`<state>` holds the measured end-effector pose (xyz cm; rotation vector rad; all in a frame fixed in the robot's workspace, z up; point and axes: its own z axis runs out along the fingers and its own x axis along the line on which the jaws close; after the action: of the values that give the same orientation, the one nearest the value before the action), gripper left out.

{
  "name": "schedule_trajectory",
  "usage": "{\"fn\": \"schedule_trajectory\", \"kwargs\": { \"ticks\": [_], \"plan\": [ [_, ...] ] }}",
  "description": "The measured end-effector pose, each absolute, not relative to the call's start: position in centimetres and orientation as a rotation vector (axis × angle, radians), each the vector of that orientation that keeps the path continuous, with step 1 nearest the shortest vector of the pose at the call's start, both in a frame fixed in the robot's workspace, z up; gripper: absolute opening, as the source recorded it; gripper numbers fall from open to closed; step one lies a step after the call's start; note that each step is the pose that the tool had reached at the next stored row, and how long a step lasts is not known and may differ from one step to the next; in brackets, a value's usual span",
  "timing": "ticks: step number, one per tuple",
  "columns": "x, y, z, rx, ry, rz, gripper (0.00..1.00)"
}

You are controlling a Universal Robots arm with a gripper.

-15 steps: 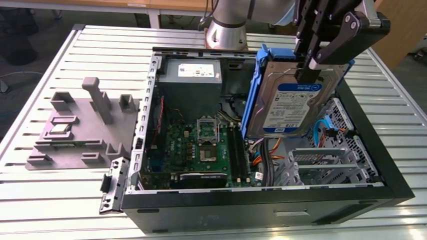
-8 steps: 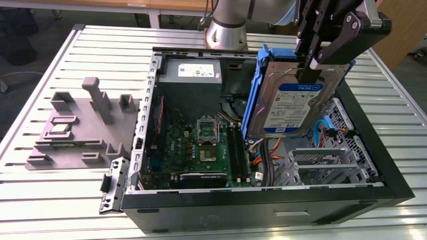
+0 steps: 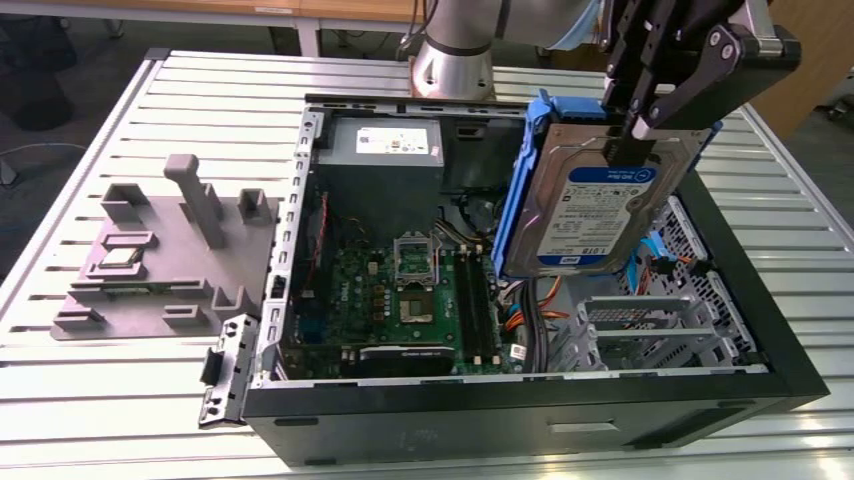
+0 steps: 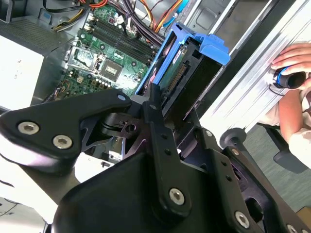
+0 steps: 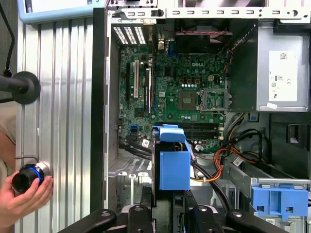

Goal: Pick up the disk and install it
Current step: 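Pick up the disk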

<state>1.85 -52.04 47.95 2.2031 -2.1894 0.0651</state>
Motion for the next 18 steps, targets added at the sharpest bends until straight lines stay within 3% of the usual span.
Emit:
{"fn": "schedule_trajectory", "kwargs": {
  "ticks": [18],
  "plan": [
    [3.4, -52.0, 47.9, 2.203, -2.189, 0.065, 0.35]
  ]
}}
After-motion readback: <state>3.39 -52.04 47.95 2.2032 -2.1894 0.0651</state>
